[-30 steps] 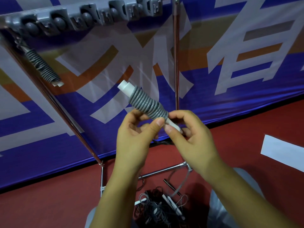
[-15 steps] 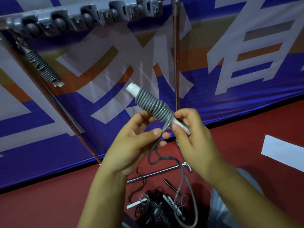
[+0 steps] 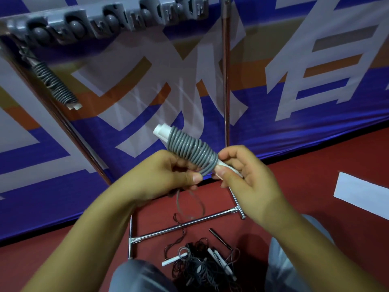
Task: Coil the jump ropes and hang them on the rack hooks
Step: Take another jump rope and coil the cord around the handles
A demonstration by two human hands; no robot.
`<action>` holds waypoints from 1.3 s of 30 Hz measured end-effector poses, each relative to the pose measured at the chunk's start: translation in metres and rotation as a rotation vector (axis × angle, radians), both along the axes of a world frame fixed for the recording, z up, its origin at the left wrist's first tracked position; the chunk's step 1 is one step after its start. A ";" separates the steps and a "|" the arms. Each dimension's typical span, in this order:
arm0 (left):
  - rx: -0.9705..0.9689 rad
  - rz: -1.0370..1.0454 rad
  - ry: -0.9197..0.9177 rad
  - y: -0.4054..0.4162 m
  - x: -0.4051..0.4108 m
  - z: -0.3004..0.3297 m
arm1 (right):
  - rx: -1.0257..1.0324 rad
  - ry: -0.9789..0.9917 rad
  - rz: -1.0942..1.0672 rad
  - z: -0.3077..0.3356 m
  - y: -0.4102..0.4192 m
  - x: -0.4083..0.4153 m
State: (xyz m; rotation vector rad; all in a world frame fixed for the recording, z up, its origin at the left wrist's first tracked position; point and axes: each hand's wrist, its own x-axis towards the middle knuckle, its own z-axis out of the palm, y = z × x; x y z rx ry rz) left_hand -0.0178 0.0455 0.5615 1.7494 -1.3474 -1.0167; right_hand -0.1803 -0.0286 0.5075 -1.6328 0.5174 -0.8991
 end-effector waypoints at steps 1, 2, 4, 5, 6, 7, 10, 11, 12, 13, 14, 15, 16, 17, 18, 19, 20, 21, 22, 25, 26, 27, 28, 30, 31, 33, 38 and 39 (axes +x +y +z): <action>-0.011 0.005 0.000 0.001 0.000 0.002 | 0.026 -0.007 0.004 0.001 0.000 0.000; -0.034 0.016 0.013 0.001 0.000 0.002 | 0.050 -0.018 0.008 0.003 0.000 0.000; -0.078 0.063 0.088 0.001 -0.002 -0.001 | 0.087 -0.038 0.024 0.008 0.001 0.000; -0.097 0.099 0.137 0.001 -0.003 -0.004 | 0.104 -0.049 0.032 0.011 0.001 0.001; -0.118 0.137 0.186 0.001 -0.003 -0.009 | 0.124 -0.061 0.038 0.012 0.001 0.002; -0.138 0.171 0.237 0.001 -0.004 -0.013 | 0.152 -0.075 0.040 0.013 0.001 0.003; -0.213 0.206 0.295 0.002 -0.006 -0.024 | 0.247 -0.117 0.029 0.011 0.002 0.005; -0.237 0.209 0.309 0.003 -0.007 -0.026 | 0.277 -0.126 0.021 0.010 0.002 0.005; -0.262 0.208 0.329 0.004 -0.008 -0.028 | 0.308 -0.134 0.015 0.009 0.002 0.006; -0.284 0.204 0.350 0.004 -0.010 -0.030 | 0.333 -0.143 0.014 0.008 0.002 0.006; -0.302 0.203 0.365 0.004 -0.012 -0.031 | 0.343 -0.147 0.015 0.008 0.002 0.006; -0.316 0.207 0.378 0.003 -0.013 -0.032 | 0.340 -0.150 0.017 0.008 0.001 0.005; -0.332 0.210 0.384 0.003 -0.015 -0.033 | 0.334 -0.155 0.020 0.008 0.001 0.005; -0.341 0.213 0.388 0.003 -0.016 -0.033 | 0.327 -0.162 0.022 0.009 0.001 0.005; -0.350 0.216 0.393 0.002 -0.016 -0.033 | 0.323 -0.170 0.021 0.009 0.001 0.005; -0.352 0.219 0.400 0.002 -0.017 -0.032 | 0.322 -0.180 0.012 0.009 0.002 0.005; -0.356 0.219 0.401 0.003 -0.018 -0.031 | 0.321 -0.195 -0.002 0.009 0.003 0.004; -0.356 0.221 0.399 0.003 -0.020 -0.030 | 0.317 -0.213 -0.019 0.009 0.004 0.004; -0.356 0.222 0.399 0.003 -0.021 -0.029 | 0.311 -0.232 -0.039 0.010 0.005 0.003; -0.357 0.221 0.465 0.001 -0.025 -0.028 | 0.311 -0.270 -0.079 0.010 0.009 0.003; -0.358 0.217 0.493 0.000 -0.026 -0.028 | 0.308 -0.274 -0.084 0.009 0.009 0.003; -0.354 0.214 0.515 -0.001 -0.026 -0.029 | 0.301 -0.273 -0.090 0.009 0.010 0.003; -0.348 0.217 0.521 -0.001 -0.025 -0.031 | 0.292 -0.270 -0.099 0.009 0.010 0.003; -0.343 0.230 0.527 -0.001 -0.026 -0.032 | 0.274 -0.262 -0.118 0.009 0.010 0.002; -0.346 0.235 0.521 0.000 -0.028 -0.031 | 0.264 -0.255 -0.128 0.009 0.009 0.002; -0.348 0.220 0.482 0.000 -0.029 -0.031 | 0.250 -0.246 -0.141 0.010 0.009 0.001; -0.347 0.173 0.553 0.001 -0.026 -0.037 | 0.370 -0.276 -0.094 0.012 0.011 0.000; -0.336 0.159 0.579 0.001 -0.026 -0.037 | 0.416 -0.299 -0.081 0.014 0.011 -0.001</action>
